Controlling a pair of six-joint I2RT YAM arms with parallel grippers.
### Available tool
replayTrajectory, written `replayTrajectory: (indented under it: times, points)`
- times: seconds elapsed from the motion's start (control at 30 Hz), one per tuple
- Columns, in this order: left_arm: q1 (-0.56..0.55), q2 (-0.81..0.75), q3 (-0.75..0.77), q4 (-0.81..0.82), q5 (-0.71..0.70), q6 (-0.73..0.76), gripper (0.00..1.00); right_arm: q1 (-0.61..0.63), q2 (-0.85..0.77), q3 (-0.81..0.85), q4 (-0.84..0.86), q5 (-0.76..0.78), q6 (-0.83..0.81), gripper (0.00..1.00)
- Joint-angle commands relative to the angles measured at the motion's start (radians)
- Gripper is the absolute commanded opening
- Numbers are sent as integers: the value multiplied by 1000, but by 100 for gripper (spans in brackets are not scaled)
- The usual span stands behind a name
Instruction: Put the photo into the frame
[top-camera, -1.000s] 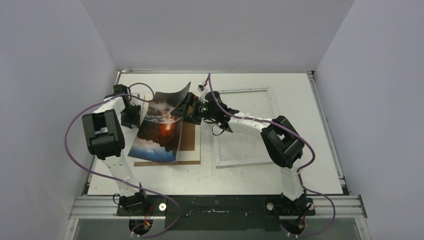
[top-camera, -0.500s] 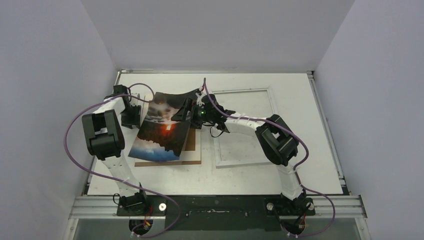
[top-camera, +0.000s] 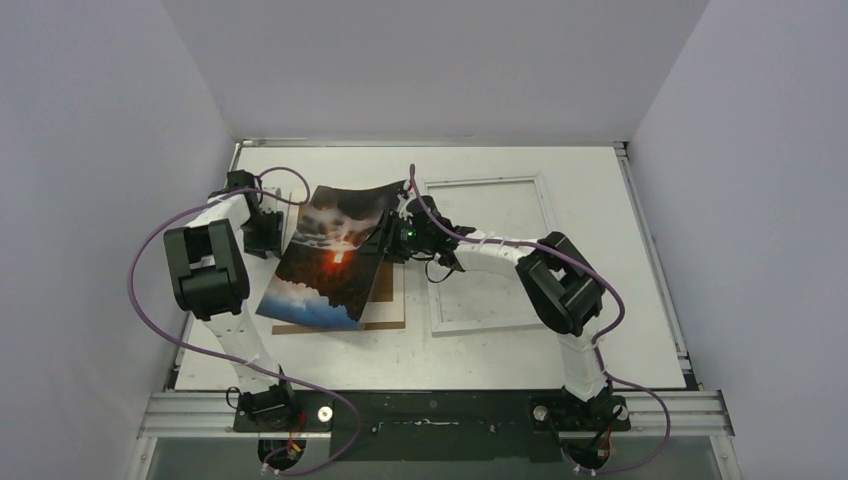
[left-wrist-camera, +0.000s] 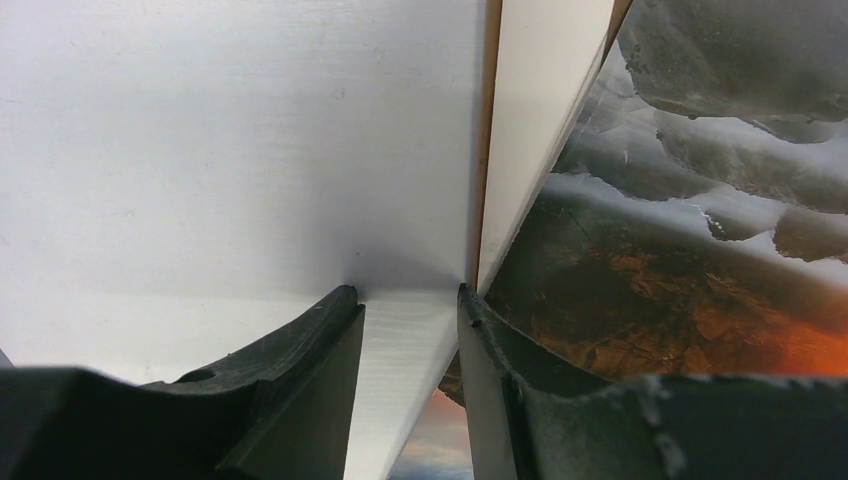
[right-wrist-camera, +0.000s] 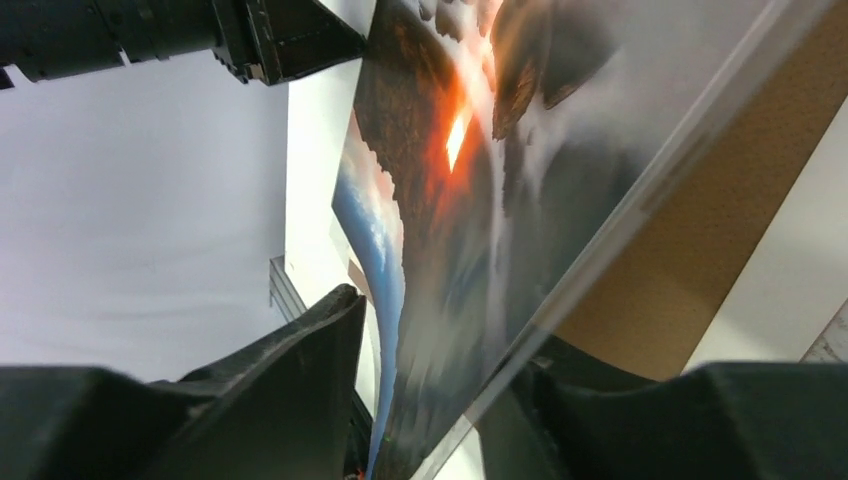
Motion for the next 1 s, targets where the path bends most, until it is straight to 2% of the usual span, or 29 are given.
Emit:
replayTrajectory:
  times: [0.0, 0.07, 0.2, 0.37, 0.63, 0.8, 0.97]
  points:
    - [12, -27, 14, -84, 78, -1, 38, 3, -84, 45, -4, 26, -44, 38]
    - [17, -38, 25, -102, 91, 1, 38, 1, -93, 56, -16, 25, -55, 36]
    - [16, -56, 23, -104, 99, 1, 38, -6, -108, 60, -31, 12, -65, 39]
    - [6, -50, -3, -87, 97, -6, 38, -6, -120, 50, -28, -10, -56, 47]
    - [14, -62, 36, -122, 105, 1, 38, -18, -155, 40, -62, -17, -66, 36]
    - [28, -93, 88, -170, 119, 20, 42, -32, -165, 45, -73, -31, -68, 36]
    - [29, -101, 48, -162, 123, 30, 44, -36, -160, 39, -62, -38, -54, 35]
